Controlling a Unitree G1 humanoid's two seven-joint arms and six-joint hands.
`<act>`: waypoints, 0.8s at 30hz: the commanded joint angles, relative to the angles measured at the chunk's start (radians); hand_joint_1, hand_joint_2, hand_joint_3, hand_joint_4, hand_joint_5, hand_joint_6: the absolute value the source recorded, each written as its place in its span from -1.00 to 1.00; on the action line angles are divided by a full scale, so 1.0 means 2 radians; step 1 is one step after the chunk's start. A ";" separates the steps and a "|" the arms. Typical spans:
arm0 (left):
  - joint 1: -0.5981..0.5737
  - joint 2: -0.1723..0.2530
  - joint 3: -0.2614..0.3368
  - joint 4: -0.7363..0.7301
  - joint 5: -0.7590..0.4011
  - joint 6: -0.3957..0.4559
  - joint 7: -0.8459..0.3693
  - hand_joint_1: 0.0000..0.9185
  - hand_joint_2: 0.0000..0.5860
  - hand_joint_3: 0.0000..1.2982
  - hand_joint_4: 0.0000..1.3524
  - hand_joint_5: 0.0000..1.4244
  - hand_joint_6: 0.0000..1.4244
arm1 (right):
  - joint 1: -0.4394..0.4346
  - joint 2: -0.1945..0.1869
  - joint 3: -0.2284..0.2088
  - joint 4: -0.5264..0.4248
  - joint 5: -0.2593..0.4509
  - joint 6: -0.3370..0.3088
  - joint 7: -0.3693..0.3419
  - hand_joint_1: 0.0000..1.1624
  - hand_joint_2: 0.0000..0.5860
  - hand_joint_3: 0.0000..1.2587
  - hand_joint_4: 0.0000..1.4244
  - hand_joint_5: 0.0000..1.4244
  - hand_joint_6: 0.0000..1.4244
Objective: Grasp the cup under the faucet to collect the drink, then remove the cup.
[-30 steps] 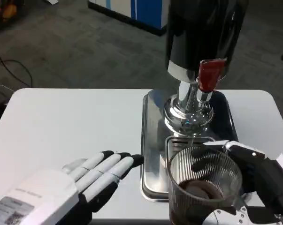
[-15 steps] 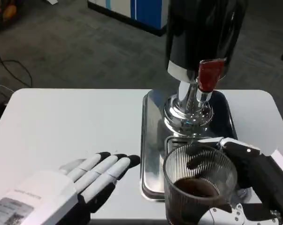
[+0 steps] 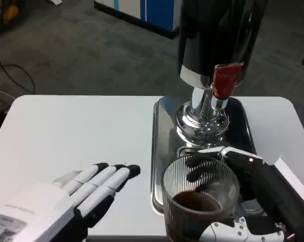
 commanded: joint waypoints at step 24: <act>0.021 -0.001 0.023 -0.013 -0.013 0.009 -0.004 -1.00 -0.69 -0.96 -1.00 -1.00 -0.92 | -0.024 0.006 0.017 0.007 -0.006 0.009 -0.004 0.42 -0.37 0.61 0.72 1.00 1.00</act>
